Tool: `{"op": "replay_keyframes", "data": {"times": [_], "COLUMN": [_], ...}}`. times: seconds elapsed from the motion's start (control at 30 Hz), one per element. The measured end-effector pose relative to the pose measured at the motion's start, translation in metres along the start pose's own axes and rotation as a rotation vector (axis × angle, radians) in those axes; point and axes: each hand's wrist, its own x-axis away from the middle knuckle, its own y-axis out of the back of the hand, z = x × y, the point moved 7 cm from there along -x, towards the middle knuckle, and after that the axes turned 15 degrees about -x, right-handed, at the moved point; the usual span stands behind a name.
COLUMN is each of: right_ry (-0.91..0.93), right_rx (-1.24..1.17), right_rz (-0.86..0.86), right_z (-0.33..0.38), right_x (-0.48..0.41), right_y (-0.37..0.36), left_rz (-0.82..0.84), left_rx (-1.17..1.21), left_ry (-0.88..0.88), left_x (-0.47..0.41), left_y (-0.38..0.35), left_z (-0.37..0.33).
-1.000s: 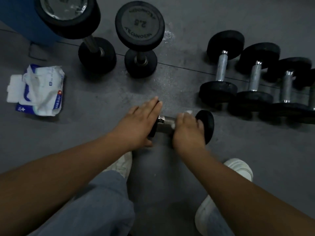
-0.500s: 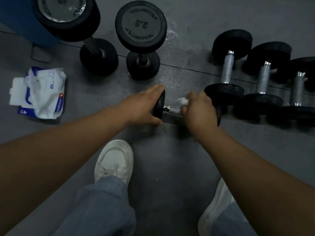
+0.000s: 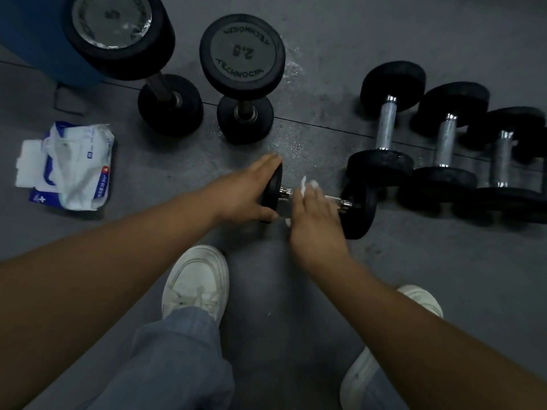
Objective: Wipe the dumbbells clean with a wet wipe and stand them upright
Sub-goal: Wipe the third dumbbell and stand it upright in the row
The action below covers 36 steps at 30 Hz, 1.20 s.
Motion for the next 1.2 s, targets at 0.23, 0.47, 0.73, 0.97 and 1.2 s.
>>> {"op": "replay_keyframes", "data": {"times": [0.23,0.47,0.73,0.97,1.2], "right_ry": [-0.008,0.004,-0.008,-0.154,-0.221], "right_rx": [0.015,0.025,-0.036,-0.158,-0.250], "right_rz": [0.041,0.135,0.167,0.256,0.216], "right_z": [0.003,0.007,0.014,0.014,0.019], "right_x": [-0.018,0.005,0.061,0.094,0.098], "right_y": [0.007,-0.010,-0.025,-0.037,-0.033], "left_rz": [-0.076,-0.326,-0.065,-0.133,-0.160], "left_rx": [-0.016,-0.062,-0.183,-0.202,-0.205], "left_ry": [-0.029,-0.004,-0.080,-0.112,-0.215], "left_x": [-0.003,0.041,0.079,0.103,0.120], "left_y": [0.016,0.002,-0.041,-0.032,-0.049], "left_z": [-0.001,-0.023,-0.039,-0.046,-0.052]}}
